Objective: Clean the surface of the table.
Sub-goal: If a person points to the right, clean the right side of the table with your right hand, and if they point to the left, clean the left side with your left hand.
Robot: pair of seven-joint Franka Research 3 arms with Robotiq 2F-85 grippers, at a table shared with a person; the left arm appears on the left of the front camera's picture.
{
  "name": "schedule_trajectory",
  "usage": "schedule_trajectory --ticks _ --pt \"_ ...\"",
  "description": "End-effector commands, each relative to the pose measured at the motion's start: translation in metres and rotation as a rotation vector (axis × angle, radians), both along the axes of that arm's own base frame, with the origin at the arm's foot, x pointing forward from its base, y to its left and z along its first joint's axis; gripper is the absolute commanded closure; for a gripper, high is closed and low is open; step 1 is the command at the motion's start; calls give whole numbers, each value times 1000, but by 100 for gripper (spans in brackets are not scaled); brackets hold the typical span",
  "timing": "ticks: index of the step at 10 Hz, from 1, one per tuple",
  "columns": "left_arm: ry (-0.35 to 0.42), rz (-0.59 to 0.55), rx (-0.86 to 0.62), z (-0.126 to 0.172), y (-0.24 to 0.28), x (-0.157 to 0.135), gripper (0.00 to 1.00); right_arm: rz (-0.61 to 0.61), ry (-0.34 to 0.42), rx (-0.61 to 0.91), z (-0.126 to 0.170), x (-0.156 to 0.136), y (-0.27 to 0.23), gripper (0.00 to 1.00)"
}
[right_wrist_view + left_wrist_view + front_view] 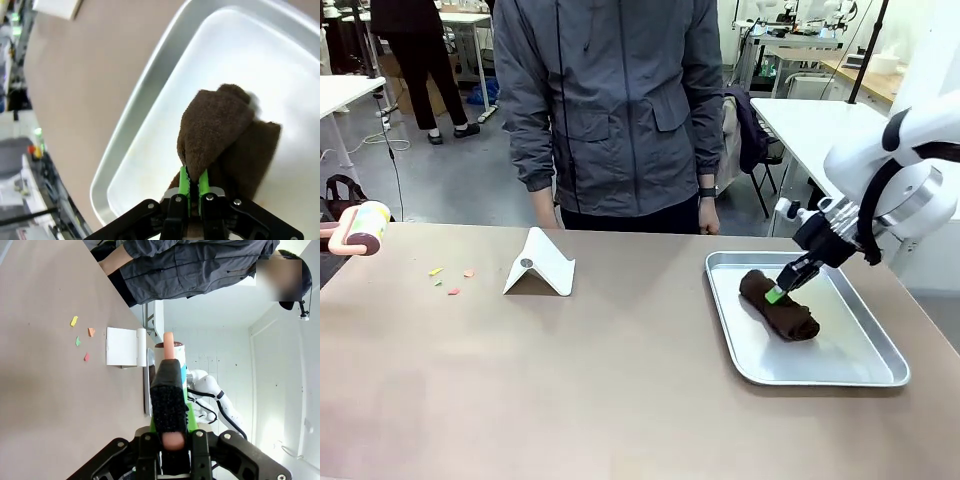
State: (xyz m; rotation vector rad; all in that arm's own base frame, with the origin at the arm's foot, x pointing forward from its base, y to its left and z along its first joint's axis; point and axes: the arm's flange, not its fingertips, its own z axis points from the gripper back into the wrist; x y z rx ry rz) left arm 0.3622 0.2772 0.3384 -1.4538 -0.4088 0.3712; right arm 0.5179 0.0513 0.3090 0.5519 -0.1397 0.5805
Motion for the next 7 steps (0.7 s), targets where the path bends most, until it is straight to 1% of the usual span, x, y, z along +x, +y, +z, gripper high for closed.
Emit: schedule_trajectory --ticks 1,2,3,4,5,6,7 --pt "-23 -11 -1 3 0 -4 100 -131 -27 -11 -2 -7 -1 93" --pt "-23 -11 -1 3 0 -4 100 -161 -21 -9 -1 -5 -6 93" --pt "-23 -11 -1 3 0 -4 100 -221 -22 -43 1 -3 -12 93" --pt "-23 -11 -1 3 0 -4 100 -308 -14 -62 4 0 -22 93" --pt "-23 -11 -1 3 0 -4 100 -350 -7 -37 8 1 -27 93" --pt "-23 -11 -1 3 0 -4 100 -432 -3 -52 12 2 -33 93" --pt "-23 -11 -1 3 0 -4 100 -477 10 -59 16 3 -38 93"
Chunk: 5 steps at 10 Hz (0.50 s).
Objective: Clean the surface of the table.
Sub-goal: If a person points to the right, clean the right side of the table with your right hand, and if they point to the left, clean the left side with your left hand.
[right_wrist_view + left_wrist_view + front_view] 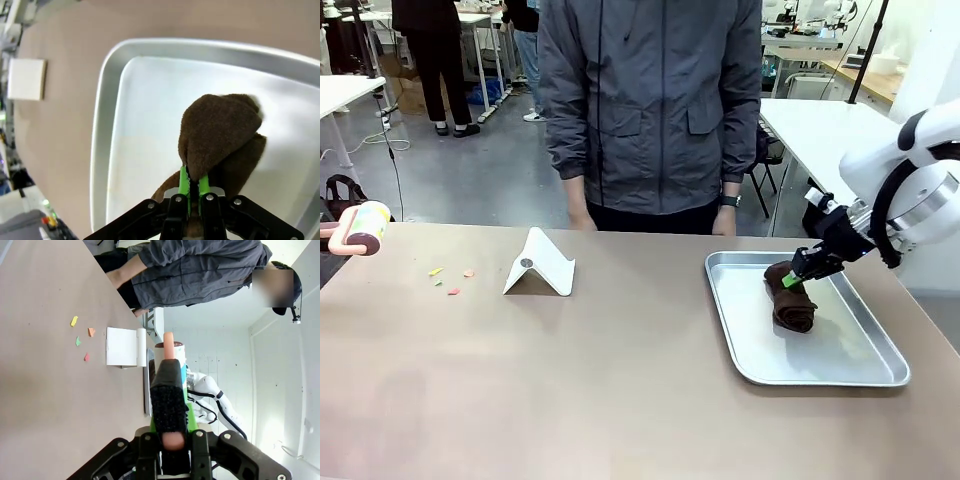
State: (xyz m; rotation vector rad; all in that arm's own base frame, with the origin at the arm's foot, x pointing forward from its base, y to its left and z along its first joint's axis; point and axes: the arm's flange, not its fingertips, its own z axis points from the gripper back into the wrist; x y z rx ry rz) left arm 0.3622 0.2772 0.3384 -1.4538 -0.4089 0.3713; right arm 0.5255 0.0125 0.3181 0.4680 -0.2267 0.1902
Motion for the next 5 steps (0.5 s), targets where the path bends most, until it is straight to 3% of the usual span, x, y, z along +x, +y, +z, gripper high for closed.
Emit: schedule_trajectory --ticks 1,3,5 --pt "-23 -11 -1 3 0 -4 100 -61 21 34 12 -7 -5 93" --pt "-23 -11 -1 3 0 -4 100 17 52 255 42 -19 -23 93" --pt "-23 -11 -1 3 0 -4 100 14 -8 471 96 -52 -57 93"
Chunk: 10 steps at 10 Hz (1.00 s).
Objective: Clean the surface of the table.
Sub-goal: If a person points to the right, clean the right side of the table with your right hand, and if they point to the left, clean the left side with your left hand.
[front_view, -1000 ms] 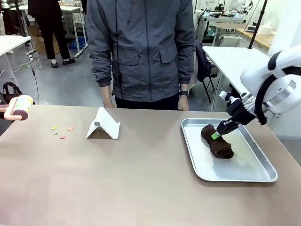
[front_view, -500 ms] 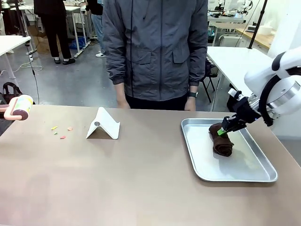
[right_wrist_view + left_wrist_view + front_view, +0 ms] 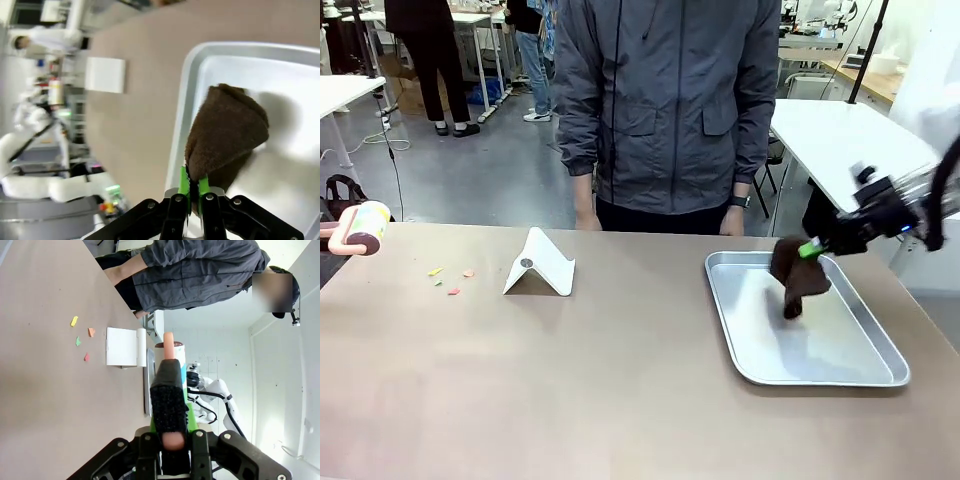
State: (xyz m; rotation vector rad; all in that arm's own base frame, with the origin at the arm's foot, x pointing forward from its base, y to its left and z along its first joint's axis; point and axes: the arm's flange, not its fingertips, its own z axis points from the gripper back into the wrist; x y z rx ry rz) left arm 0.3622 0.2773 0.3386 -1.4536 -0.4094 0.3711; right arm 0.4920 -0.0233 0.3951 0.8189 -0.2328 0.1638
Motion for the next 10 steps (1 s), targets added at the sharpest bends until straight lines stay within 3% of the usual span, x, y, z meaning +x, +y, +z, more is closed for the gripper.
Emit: schedule_trajectory --ticks 1,3,5,6,9,10 --pt "-22 -11 -1 3 0 -4 100 -27 -42 178 42 -37 -35 93" --pt "-22 -11 -1 3 0 -4 100 12 -52 283 68 -66 -46 93" --pt "-22 -11 -1 3 0 -4 100 79 13 491 81 -90 -56 93" --pt "-22 -11 -1 3 0 -4 100 32 48 550 83 -97 -65 93" --pt "-22 -11 -1 3 0 -4 100 -115 76 560 62 -84 -83 93" --pt "-22 -11 -1 3 0 -4 100 8 50 540 74 -101 -77 93"
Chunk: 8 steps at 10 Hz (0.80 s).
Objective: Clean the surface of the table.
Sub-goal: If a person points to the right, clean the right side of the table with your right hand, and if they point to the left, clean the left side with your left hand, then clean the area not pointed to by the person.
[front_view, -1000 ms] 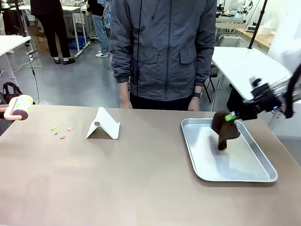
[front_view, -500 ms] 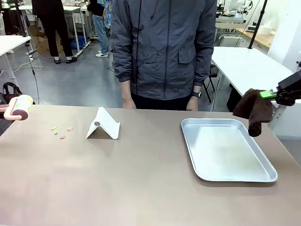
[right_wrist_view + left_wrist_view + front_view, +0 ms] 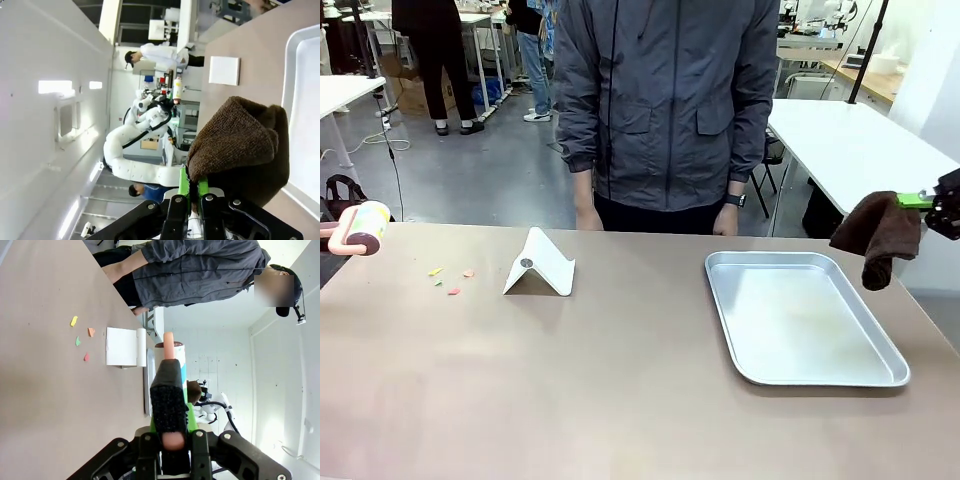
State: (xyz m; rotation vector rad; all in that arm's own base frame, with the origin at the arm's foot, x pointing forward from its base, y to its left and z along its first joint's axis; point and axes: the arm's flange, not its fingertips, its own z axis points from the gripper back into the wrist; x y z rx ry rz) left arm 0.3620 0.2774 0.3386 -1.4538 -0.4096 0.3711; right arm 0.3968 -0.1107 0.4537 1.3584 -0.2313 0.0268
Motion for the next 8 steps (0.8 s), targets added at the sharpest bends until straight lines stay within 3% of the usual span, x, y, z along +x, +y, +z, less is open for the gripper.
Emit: schedule_trajectory --ticks 1,8 --pt "-22 -11 -1 3 0 -4 100 44 -34 -5 15 -6 10 93" --pt "-22 -11 -1 3 0 -4 100 44 -34 -5 15 -6 10 93"
